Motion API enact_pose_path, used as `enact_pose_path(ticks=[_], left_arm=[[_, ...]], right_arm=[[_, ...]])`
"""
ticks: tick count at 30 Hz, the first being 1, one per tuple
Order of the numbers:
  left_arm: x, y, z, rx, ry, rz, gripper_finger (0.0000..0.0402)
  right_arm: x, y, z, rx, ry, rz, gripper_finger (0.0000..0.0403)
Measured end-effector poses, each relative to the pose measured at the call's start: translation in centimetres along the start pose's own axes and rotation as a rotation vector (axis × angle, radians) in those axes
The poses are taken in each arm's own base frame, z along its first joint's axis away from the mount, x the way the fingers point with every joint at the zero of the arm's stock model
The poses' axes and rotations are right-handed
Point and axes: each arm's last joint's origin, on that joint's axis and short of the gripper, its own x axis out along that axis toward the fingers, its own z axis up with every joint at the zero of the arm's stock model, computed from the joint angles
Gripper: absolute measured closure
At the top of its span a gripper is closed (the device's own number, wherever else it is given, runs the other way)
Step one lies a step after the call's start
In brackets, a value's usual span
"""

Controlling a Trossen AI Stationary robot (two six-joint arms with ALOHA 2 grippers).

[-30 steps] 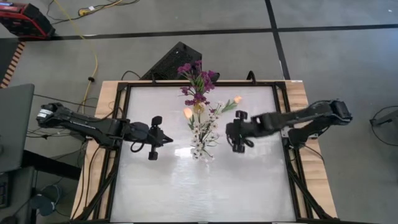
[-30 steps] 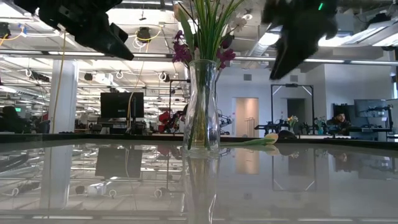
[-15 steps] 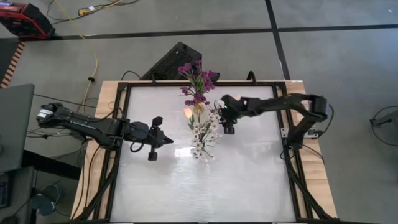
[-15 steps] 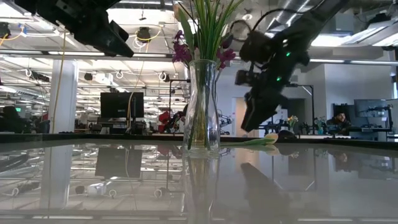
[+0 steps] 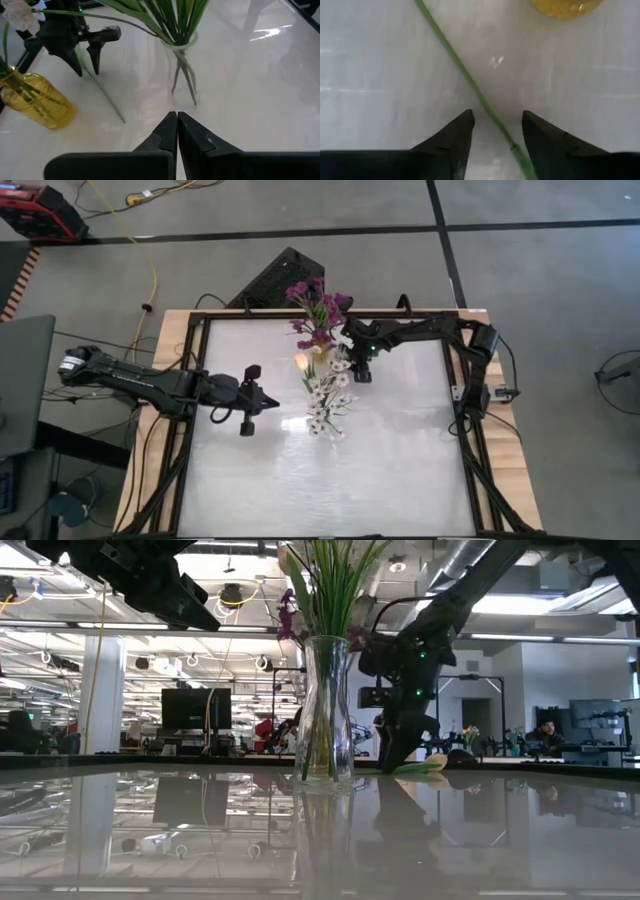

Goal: Sort flowers into vase by color
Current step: Put the pink flower into the transparent vase

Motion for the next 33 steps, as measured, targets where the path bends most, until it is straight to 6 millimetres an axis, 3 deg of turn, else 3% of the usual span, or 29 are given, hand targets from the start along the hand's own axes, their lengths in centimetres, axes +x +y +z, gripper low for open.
enact_pose_path(ticks=[3,9,17,22,26,29,33], left_arm=[[0.0,0.0,0.0,0.004,0.000,0.002,0.0401],[0.0,0.0,0.1,0.000,-0.011,0.001,0.0401],[0.0,0.0,0.1,-0.046,-0.011,-0.007,0.0401],[0.0,-0.1,0.1,-0.054,-0.012,-0.034,0.0401],[0.0,-0.1,0.1,-0.053,-0.012,-0.034,0.0401],[0.0,-0.1,0.3,-0.039,-0.031,-0.033,0.0401],[0.0,-0.1,0.5,-0.037,-0.055,-0.032,0.0401]], right_arm=[[0.2,-0.1,-0.5,0.022,0.050,0.042,0.0235],[-0.8,0.6,-1.4,0.098,0.150,0.098,0.0382],[-5.6,4.5,-1.9,0.166,0.281,0.174,0.0387],[-8.7,9.1,-2.9,0.175,0.246,0.167,0.0387],[-11.0,13.2,-4.2,0.177,0.201,0.051,0.0387],[-12.3,16.1,-5.4,0.093,0.198,-0.024,0.0387],[-12.7,19.6,-6.5,-0.119,0.197,0.018,0.0386]])
